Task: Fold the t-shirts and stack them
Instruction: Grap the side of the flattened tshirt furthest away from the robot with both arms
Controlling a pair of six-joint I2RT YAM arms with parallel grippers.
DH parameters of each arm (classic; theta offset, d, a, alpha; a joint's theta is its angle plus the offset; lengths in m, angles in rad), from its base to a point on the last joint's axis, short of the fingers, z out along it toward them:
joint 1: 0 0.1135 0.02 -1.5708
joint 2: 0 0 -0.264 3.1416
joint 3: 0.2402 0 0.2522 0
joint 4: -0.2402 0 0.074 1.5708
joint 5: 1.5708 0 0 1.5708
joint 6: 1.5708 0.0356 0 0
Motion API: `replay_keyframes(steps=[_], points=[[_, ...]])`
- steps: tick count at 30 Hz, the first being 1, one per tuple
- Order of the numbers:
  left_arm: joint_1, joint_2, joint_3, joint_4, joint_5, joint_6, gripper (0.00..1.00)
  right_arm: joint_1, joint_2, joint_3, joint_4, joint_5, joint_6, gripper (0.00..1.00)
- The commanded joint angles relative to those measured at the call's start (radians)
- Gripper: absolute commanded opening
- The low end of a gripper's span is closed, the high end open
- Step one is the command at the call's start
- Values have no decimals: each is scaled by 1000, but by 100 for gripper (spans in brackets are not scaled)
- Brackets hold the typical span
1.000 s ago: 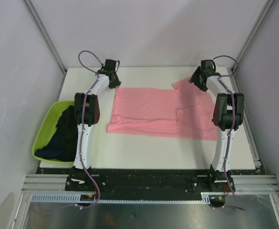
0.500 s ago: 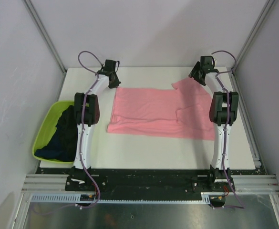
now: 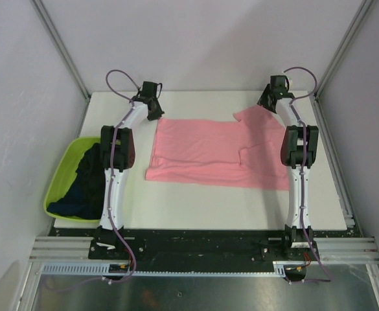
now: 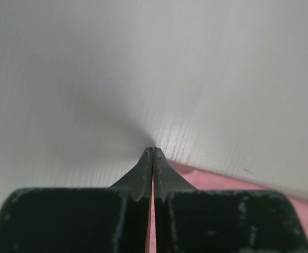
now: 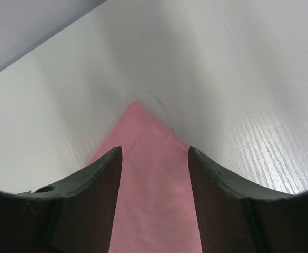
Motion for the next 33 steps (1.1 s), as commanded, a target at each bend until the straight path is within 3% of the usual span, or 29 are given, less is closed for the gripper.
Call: replay_keyframes(steps=[1,4,13,26,28,33], points=[[-3,-44,-17,-35,16,3,0,-1,39,93,-16,37,-33,54],[-4,-44,-15,-34,17,2,0,-1,47,96,-34,49,-31,48],[-4,-47,-14,-28,18,2,0,-27,17,18,-38,86,-29,42],[-3,-47,-11,-24,21,3,0,-22,16,39,-50,66,-22,12],[-3,-48,-10,-23,23,2,0,-20,12,39,-47,54,-20,14],[-4,-47,-7,-23,31,1,0,-20,13,40,-53,57,-21,38]])
